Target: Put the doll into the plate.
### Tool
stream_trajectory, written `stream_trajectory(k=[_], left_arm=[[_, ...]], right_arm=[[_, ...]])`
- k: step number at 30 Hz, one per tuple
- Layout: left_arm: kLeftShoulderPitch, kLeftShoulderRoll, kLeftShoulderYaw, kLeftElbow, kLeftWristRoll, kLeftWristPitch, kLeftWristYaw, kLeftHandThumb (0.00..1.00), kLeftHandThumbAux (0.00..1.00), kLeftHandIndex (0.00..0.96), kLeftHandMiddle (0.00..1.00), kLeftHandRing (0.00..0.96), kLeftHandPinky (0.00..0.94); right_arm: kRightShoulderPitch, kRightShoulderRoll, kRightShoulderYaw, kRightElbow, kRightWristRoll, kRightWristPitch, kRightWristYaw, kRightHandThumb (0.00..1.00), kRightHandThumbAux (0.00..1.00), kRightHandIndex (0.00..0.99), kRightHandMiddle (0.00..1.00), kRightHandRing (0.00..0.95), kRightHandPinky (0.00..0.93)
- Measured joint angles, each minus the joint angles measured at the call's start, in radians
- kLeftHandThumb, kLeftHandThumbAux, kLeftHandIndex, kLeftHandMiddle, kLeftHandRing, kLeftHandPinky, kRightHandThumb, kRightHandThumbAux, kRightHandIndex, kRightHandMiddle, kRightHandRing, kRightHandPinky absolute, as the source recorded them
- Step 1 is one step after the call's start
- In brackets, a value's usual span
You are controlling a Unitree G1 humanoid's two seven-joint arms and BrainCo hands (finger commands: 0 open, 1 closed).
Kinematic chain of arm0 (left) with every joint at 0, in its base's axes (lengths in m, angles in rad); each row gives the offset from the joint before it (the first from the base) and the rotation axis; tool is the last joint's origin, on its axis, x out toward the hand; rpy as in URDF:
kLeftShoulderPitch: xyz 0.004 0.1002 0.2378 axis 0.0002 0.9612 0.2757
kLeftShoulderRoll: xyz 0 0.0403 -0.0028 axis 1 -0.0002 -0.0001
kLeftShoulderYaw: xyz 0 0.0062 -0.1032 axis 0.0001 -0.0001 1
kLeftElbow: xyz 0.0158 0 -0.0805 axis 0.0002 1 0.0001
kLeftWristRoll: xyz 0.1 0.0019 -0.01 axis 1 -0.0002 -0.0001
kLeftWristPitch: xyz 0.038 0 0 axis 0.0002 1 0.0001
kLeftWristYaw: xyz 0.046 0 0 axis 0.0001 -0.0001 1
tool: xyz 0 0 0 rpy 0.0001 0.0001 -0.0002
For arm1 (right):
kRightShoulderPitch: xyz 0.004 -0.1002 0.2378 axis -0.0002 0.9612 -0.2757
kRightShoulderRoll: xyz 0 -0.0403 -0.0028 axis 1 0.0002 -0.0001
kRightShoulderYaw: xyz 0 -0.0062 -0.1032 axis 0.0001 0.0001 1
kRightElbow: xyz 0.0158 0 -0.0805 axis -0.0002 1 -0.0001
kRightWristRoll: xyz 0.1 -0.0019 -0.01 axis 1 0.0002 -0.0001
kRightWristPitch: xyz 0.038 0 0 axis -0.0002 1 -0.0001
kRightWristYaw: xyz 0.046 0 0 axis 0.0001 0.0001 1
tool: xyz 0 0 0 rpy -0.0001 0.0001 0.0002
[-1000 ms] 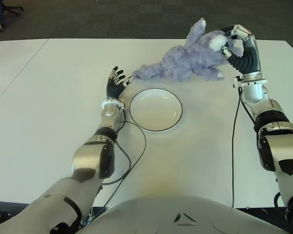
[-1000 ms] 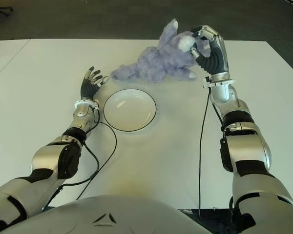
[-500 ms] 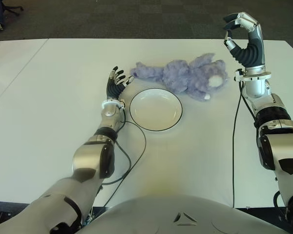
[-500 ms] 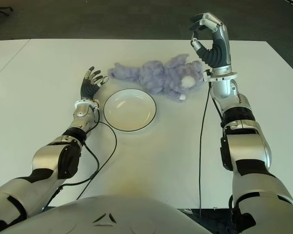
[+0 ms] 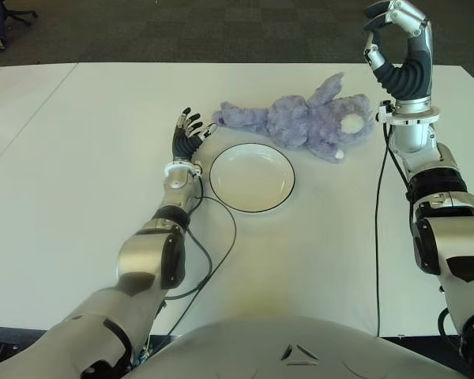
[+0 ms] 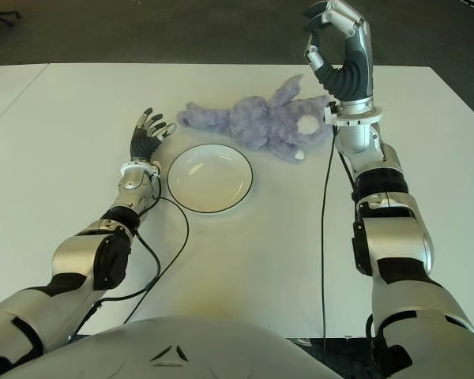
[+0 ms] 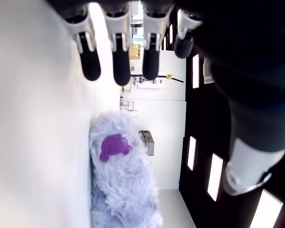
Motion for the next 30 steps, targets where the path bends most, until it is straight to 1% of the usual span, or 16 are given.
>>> stream_trajectory(k=[1,2,8,15,19,21,22,25,26,27,28,29,30], left_arm=[[0.000,0.000,0.000,0.000,0.000,0.000,0.000,0.000,0.724,0.065,0.190,0.207,0.226],[0.000,0.000,0.000,0.000,0.000,0.000,0.000,0.000,0.723,0.066,0.193,0.210,0.228],[0.000,0.000,-0.001,0.000,0.001,0.000,0.000,0.000,0.714,0.064,0.181,0.203,0.215],[0.000,0.000,0.000,0.000,0.001,0.000,0.000,0.000,0.689,0.057,0.186,0.206,0.215],[0.000,0.000,0.001,0.000,0.001,0.000,0.000,0.000,0.680,0.046,0.170,0.187,0.191],[0.000,0.000,0.001,0.000,0.001,0.000,0.000,0.000,0.680,0.046,0.170,0.187,0.198],[0.000,0.000,0.001,0.000,0.001,0.000,0.000,0.000,0.685,0.050,0.176,0.194,0.214],[0.000,0.000,0.003,0.000,0.000,0.000,0.000,0.002,0.690,0.053,0.182,0.200,0.220],[0.000,0.000,0.004,0.000,0.000,0.000,0.000,0.003,0.691,0.053,0.182,0.200,0.220],[0.000,0.000,0.004,0.000,0.000,0.000,0.000,0.005,0.693,0.049,0.179,0.199,0.215],[0.000,0.000,0.004,0.000,0.000,0.000,0.000,0.008,0.693,0.043,0.175,0.197,0.207],[0.000,0.000,0.005,0.000,-0.001,0.000,0.000,0.010,0.693,0.041,0.174,0.196,0.205],[-0.001,0.000,0.005,-0.001,-0.001,0.000,0.000,0.011,0.692,0.039,0.172,0.193,0.202]], right_arm=[[0.000,0.003,-0.001,-0.011,-0.012,-0.001,-0.012,0.800,0.692,0.435,0.467,0.539,0.586],[0.000,0.005,-0.001,-0.020,-0.028,-0.001,-0.024,0.827,0.684,0.437,0.464,0.540,0.591],[0.000,0.007,-0.002,-0.049,-0.101,0.007,-0.097,0.838,0.679,0.430,0.479,0.555,0.615],[0.001,0.007,-0.002,-0.066,-0.158,0.051,-0.171,0.839,0.678,0.426,0.487,0.560,0.617],[0.002,0.007,0.000,-0.078,-0.169,0.062,-0.195,0.839,0.678,0.427,0.480,0.546,0.578],[0.003,0.007,0.001,-0.081,-0.168,0.063,-0.197,0.838,0.679,0.427,0.476,0.534,0.554],[0.003,0.007,0.001,-0.082,-0.167,0.063,-0.197,0.836,0.681,0.428,0.466,0.503,0.497],[0.004,0.007,0.006,-0.080,-0.154,0.057,-0.179,0.835,0.683,0.429,0.458,0.471,0.438],[0.004,0.007,0.008,-0.079,-0.147,0.052,-0.169,0.835,0.683,0.429,0.458,0.468,0.433],[0.004,0.007,0.010,-0.078,-0.142,0.047,-0.158,0.752,0.707,0.415,0.368,0.378,0.358],[0.004,0.007,0.014,-0.074,-0.129,0.040,-0.139,0.380,0.673,0.234,0.237,0.237,0.233],[0.004,0.007,0.021,-0.068,-0.105,0.030,-0.103,0.278,0.667,0.188,0.204,0.201,0.201],[0.005,0.006,0.028,-0.064,-0.087,0.021,-0.073,0.227,0.643,0.135,0.157,0.144,0.138]])
